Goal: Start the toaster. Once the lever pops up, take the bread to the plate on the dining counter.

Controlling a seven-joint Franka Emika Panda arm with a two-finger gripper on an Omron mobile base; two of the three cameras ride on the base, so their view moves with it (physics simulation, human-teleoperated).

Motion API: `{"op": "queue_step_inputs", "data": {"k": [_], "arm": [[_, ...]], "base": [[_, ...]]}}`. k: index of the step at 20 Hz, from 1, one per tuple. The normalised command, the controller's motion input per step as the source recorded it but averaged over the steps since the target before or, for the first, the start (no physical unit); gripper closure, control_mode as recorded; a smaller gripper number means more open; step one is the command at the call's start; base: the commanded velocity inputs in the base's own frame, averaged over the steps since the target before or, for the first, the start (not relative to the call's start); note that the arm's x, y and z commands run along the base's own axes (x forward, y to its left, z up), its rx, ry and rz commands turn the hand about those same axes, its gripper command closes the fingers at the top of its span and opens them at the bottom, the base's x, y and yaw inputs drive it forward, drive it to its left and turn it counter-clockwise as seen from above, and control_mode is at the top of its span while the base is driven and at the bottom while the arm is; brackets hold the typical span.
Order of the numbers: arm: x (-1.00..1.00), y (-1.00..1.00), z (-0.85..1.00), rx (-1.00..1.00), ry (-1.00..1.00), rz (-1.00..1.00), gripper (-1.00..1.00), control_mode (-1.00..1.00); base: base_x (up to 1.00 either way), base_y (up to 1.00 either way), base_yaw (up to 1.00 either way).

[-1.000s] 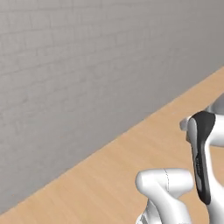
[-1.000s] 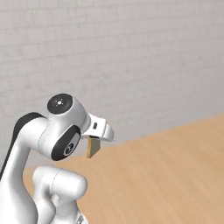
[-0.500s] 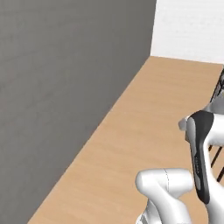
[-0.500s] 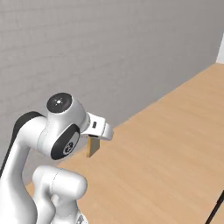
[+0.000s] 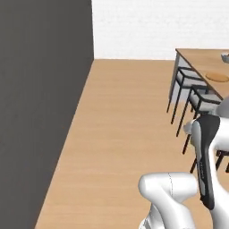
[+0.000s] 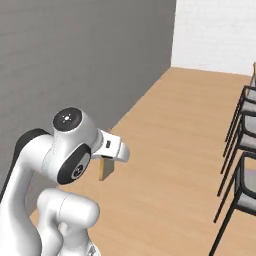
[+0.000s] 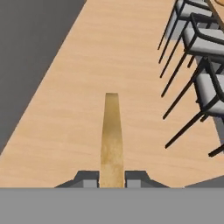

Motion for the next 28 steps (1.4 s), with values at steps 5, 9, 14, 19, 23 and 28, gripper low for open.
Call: {"op": "queue_step_inputs", "data": {"k": [5,9,14,19,23,28], "arm": [[0.00,0.00,0.00,0.00,0.00,0.00,1.00,1.00],[0.00,0.00,0.00,0.00,0.00,0.00,1.00,1.00],[0.00,0.00,0.00,0.00,0.00,0.00,1.00,1.00],[0.00,0.00,0.00,0.00,0.00,0.00,1.00,1.00],[0.00,0.00,0.00,0.00,0.00,0.00,1.00,1.00],[0.00,0.00,0.00,0.00,0.00,0.00,1.00,1.00]], "base": [[1.00,0.30,-0.54],[0.97,0.33,-0.57],[0.99,0.45,-0.56],[0.99,0.65,-0.54],[0.97,0.76,-0.53],[0.89,0.85,-0.51]]}}
